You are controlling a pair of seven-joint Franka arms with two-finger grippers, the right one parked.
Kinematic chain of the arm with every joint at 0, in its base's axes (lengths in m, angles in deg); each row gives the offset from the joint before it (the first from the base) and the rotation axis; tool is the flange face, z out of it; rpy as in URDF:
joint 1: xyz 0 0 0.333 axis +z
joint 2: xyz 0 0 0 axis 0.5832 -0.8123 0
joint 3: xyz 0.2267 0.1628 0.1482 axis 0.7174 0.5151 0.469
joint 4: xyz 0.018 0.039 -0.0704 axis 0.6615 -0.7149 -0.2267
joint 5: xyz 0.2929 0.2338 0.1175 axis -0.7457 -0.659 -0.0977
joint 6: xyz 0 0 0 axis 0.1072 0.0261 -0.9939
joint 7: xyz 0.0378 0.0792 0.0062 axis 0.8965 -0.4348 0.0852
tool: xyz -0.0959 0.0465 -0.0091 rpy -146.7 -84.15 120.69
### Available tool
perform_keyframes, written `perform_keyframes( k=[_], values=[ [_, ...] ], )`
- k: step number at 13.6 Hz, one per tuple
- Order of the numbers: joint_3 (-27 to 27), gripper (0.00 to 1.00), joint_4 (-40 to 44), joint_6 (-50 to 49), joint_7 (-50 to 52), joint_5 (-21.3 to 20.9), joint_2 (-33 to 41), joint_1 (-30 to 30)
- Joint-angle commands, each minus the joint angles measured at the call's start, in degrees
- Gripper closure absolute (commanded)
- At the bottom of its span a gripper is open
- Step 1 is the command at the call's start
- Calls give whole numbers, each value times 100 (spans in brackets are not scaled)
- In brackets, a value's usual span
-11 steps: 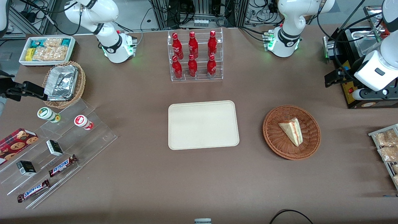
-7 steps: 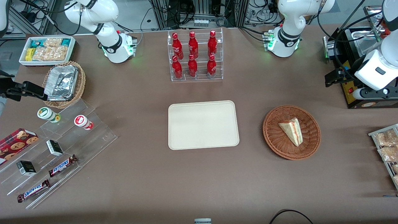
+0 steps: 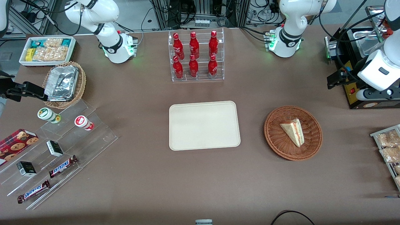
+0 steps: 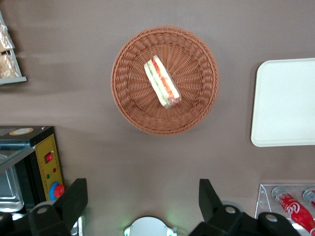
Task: Place sandwich from basket to tray
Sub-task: 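Move the left gripper from rest toward the wicker basket, then lower the open left gripper over the wrapped sandwich in the basket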
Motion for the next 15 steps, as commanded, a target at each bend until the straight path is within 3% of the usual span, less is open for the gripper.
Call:
perform_keyframes(
  k=[1,9,15],
  values=[
    [-29,0,-442,561,428,-24,33,30],
    [-64,0,-2253,2916,1825,-33,112,3],
    [-81,0,-3071,4209,2819,46,34,3]
  ],
)
